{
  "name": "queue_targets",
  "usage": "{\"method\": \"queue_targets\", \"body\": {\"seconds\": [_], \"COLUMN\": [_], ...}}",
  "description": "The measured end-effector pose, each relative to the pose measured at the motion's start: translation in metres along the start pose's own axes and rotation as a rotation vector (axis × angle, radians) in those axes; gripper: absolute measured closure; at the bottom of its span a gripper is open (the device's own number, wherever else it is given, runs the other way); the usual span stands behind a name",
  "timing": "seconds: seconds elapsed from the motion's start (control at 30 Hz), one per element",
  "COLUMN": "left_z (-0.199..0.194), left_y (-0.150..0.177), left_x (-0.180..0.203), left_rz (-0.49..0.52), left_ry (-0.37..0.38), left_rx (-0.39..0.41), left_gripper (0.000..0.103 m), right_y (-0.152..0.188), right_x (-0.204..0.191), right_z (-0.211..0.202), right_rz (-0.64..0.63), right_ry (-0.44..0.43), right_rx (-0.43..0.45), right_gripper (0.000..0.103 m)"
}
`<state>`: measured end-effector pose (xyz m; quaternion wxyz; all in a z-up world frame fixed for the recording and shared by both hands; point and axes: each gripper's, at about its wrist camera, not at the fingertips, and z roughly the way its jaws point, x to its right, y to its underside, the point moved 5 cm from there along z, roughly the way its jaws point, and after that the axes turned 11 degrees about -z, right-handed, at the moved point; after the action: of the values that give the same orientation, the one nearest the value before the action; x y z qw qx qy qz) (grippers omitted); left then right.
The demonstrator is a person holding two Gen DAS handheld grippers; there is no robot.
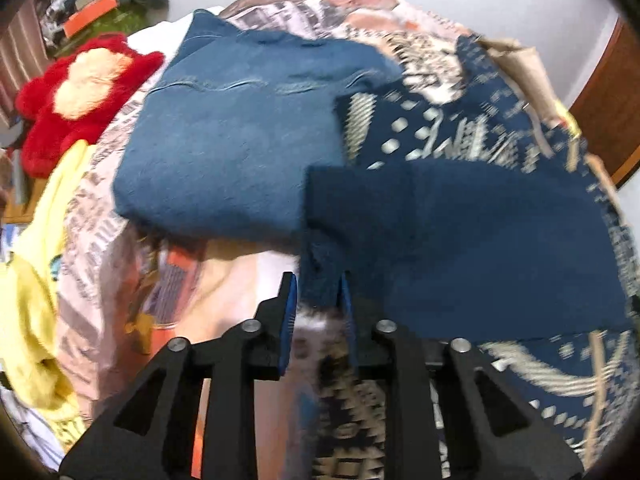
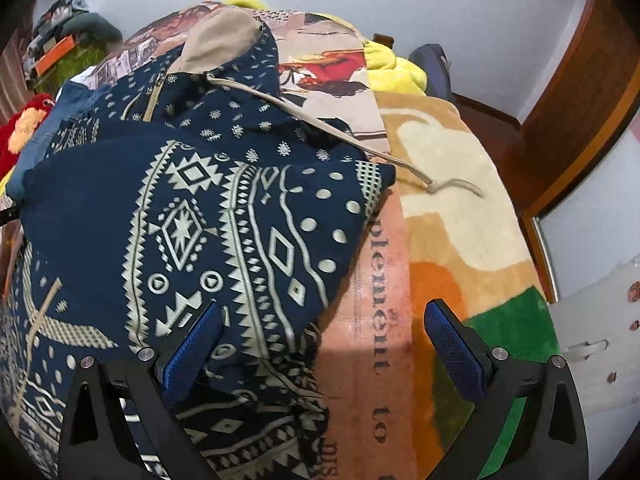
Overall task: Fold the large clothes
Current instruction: 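Grasp the garment's hood edge with both grippers and lift it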
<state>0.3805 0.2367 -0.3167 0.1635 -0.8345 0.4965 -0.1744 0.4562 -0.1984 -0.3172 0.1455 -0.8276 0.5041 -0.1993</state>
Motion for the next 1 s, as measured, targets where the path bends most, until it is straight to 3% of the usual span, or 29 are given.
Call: {"method": "queue_targets", "body": {"seconds": [0.1, 0.23, 0.3, 0.57, 0.7, 0.8, 1.0], "left_z": [0.002, -0.02, -0.038, -0.11, -0.123, -0.12, -0.069], "left_y": [0.005, 0.001, -0.008, -0.064, -0.095, -0.114, -0.146], "left_x": [-0.004, 0.002, 0.008, 0.067, 0.101, 0.127, 0.168], "left_rz": [0.044, 0.063, 0.076, 0.169, 0.21, 0.219, 0.226], "left_ry": [-0.051, -0.006, 0.014, 0.13, 0.156, 0.196, 0.21], "left_rx": [-0.016, 0.005, 0.051, 0.226, 0.285, 0.298, 0.214], "left_gripper": [0.079, 0.069, 0.056, 0.029, 0.003, 0.002, 0.002], "right_y": [0.0, -0.014, -0.026, -0.102, -0.145, -0.174, -0.222], "right_x": [0.007, 0.014, 0.016, 0.018, 0.009, 0.003, -0.008], "right_z": [-0.005, -0.024, -0.036, -0.082, -0.087, -0.077, -0.021], "right_rz": [-0.002, -0.018, -0.025, -0.031, -0.052, -0.052, -0.001], "right_ry": [0.017, 0.031, 0.041, 0.009, -0.014, -0.043, -0.153], "right_rx": [-0.002, 0.041, 0.078, 0.265, 0.329, 0.339, 0.28], "right_gripper": [0.003, 0.003, 0.003, 0.002, 0.002, 0.002, 0.002]}}
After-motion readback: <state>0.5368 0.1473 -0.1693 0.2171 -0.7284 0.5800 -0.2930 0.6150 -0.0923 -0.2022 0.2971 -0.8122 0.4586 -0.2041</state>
